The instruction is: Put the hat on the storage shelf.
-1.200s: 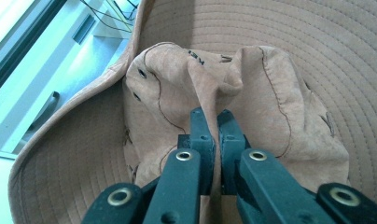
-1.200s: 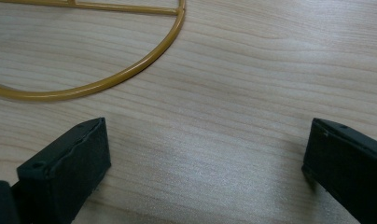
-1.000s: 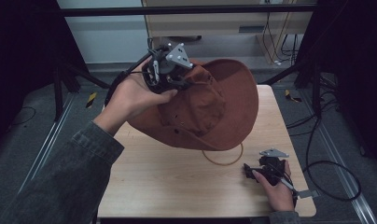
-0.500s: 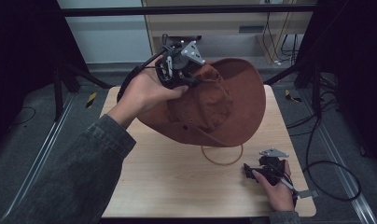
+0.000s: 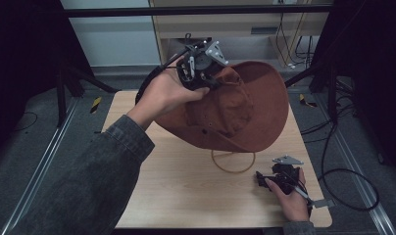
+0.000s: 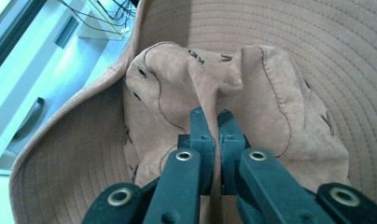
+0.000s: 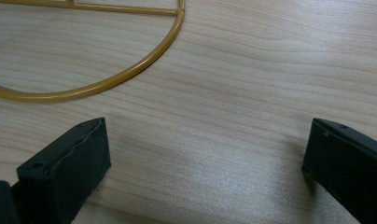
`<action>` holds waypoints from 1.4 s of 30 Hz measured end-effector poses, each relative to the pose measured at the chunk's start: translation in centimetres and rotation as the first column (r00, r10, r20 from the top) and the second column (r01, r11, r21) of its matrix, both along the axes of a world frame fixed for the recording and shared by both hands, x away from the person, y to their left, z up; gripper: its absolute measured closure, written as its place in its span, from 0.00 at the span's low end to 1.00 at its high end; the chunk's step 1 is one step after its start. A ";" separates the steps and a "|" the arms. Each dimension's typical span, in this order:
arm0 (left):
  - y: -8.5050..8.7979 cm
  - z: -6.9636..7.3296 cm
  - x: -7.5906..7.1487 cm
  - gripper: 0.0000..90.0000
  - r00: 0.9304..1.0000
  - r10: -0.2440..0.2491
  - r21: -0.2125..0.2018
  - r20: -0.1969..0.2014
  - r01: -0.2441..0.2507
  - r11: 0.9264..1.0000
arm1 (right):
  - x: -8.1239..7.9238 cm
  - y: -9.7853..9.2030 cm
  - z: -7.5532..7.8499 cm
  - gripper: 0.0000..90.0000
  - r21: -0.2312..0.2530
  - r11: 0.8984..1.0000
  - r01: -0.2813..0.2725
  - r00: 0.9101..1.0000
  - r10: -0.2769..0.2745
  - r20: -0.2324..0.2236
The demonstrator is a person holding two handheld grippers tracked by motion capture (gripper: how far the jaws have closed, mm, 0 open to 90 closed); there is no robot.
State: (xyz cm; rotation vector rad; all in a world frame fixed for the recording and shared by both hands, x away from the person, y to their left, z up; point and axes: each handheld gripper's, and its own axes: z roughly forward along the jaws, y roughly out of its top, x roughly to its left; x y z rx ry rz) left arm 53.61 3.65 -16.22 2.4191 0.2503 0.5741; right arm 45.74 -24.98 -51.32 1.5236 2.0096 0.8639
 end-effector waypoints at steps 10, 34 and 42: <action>-1.6 -1.0 0.6 0.98 0.999 -0.022 0.010 -0.023 0.022 1.000 | 0.0 0.0 0.0 0.01 0.003 1.000 0.004 1.000 -0.004 -0.005; -6.0 -3.1 1.8 0.98 0.995 -0.070 0.023 -0.073 0.072 0.997 | 0.0 0.0 0.0 0.01 0.000 1.000 0.002 1.000 -0.002 -0.001; -7.3 -4.3 1.9 0.98 0.993 -0.085 0.050 -0.079 0.089 0.995 | 0.0 0.0 0.0 0.01 0.000 1.000 0.002 1.000 -0.002 -0.002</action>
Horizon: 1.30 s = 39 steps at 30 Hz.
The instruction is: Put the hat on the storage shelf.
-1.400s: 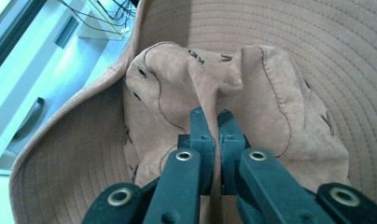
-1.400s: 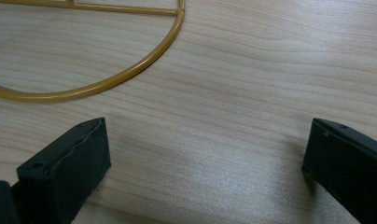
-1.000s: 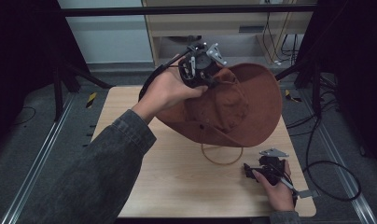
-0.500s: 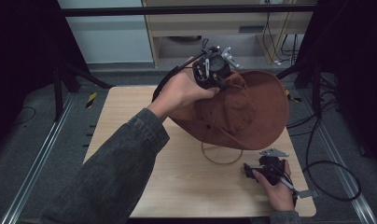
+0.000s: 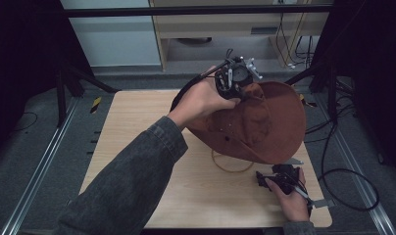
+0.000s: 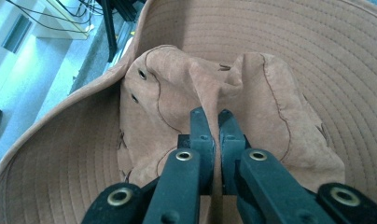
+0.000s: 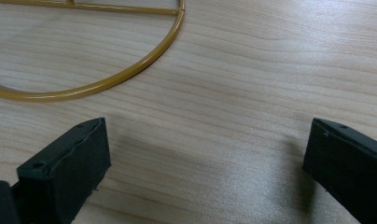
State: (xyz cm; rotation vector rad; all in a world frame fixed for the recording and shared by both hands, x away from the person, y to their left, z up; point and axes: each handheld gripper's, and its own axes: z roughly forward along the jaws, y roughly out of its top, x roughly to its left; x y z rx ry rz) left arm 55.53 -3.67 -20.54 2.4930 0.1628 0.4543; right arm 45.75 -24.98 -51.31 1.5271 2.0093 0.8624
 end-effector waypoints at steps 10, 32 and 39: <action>-1.3 -1.2 0.2 0.98 1.000 -0.013 0.009 -0.011 0.014 1.000 | 0.0 0.0 0.0 0.01 -0.002 1.000 0.003 1.000 -0.003 0.004; -1.4 -2.4 0.3 0.78 1.000 0.017 -0.002 0.009 -0.017 1.000 | 0.0 -0.1 0.0 0.01 -0.007 1.000 -0.002 1.000 0.002 0.004; -1.3 -2.7 0.4 0.63 1.000 0.024 -0.018 0.018 -0.023 1.000 | 0.0 0.0 0.0 0.01 -0.005 1.000 0.000 1.000 0.000 0.004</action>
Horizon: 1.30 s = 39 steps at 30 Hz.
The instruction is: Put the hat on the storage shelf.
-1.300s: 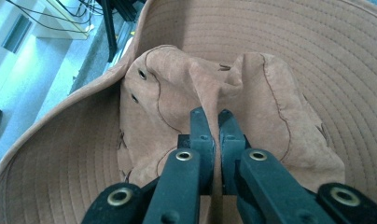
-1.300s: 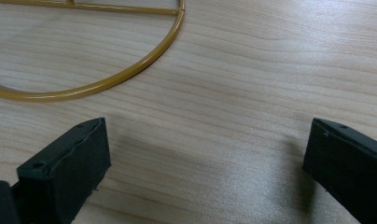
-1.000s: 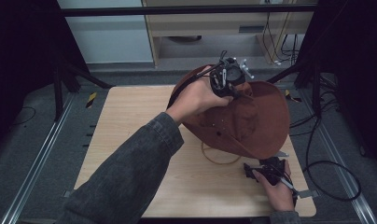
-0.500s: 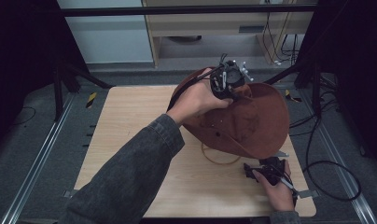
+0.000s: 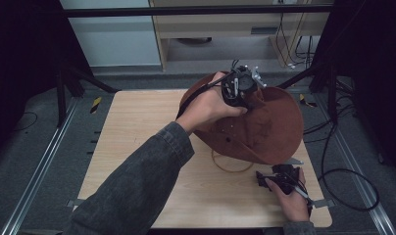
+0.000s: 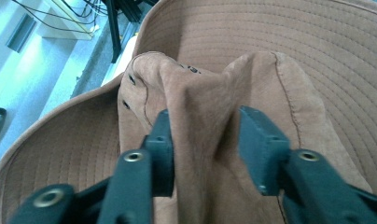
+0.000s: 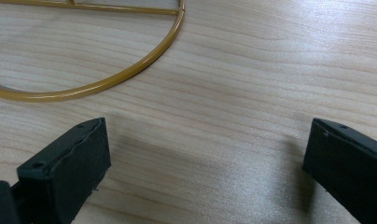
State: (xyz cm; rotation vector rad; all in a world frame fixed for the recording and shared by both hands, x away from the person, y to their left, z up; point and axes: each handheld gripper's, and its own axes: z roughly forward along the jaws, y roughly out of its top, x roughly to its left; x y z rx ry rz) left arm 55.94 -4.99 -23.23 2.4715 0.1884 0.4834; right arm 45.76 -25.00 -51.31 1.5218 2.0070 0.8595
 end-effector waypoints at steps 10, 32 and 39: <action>0.3 0.2 -0.4 0.37 1.000 0.004 -0.030 0.006 -0.004 1.000 | 0.0 0.0 0.0 0.01 0.000 1.000 0.000 1.000 0.000 0.000; 2.1 1.4 -1.9 0.14 0.999 0.040 -0.027 -0.017 -0.041 0.999 | 0.0 0.0 0.0 0.01 -0.001 1.000 0.000 1.000 0.000 0.000; 3.0 2.3 -1.9 0.13 0.998 0.051 -0.027 -0.026 -0.051 0.998 | 0.0 0.0 0.0 0.01 -0.001 1.000 0.000 1.000 0.000 0.000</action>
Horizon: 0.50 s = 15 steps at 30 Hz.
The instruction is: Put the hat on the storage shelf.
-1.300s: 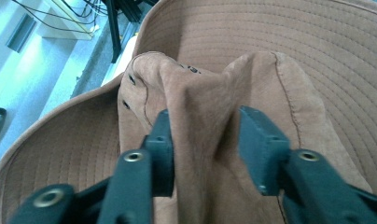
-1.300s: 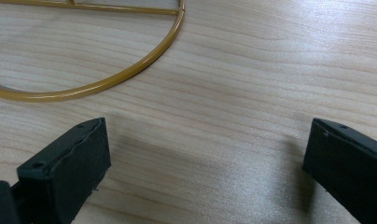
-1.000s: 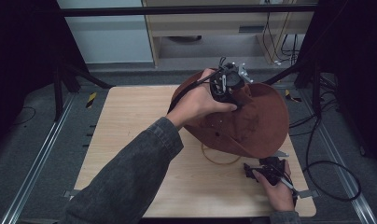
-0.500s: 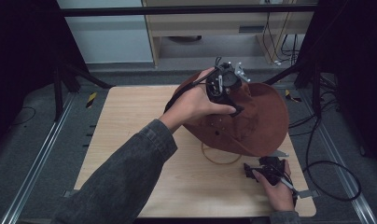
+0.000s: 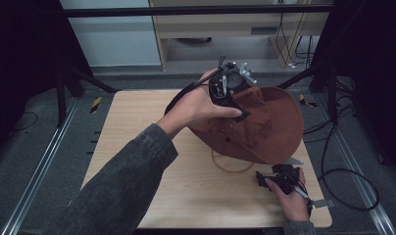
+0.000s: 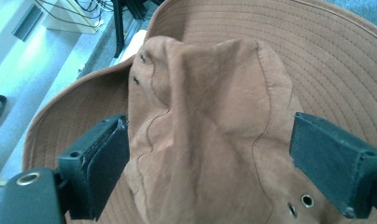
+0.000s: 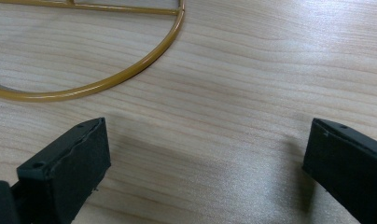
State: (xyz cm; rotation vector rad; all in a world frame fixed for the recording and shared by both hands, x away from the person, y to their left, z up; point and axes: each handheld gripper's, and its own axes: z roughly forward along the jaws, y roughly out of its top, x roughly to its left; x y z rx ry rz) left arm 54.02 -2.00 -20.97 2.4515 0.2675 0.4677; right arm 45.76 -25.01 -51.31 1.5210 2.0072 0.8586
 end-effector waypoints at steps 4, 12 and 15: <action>1.0 0.6 -0.3 0.12 1.000 0.002 -0.001 0.008 -0.002 1.000 | 0.0 0.0 0.0 0.01 0.000 1.000 -0.002 1.000 0.002 0.001; 5.1 2.0 -1.8 0.11 0.998 0.035 -0.032 0.044 -0.034 0.999 | 0.0 0.0 0.0 0.01 -0.001 1.000 0.000 1.000 0.000 0.000; 7.5 2.3 -2.7 0.10 0.996 0.062 -0.058 0.062 -0.058 0.997 | 0.0 0.0 0.0 0.01 -0.001 1.000 0.001 1.000 -0.001 0.000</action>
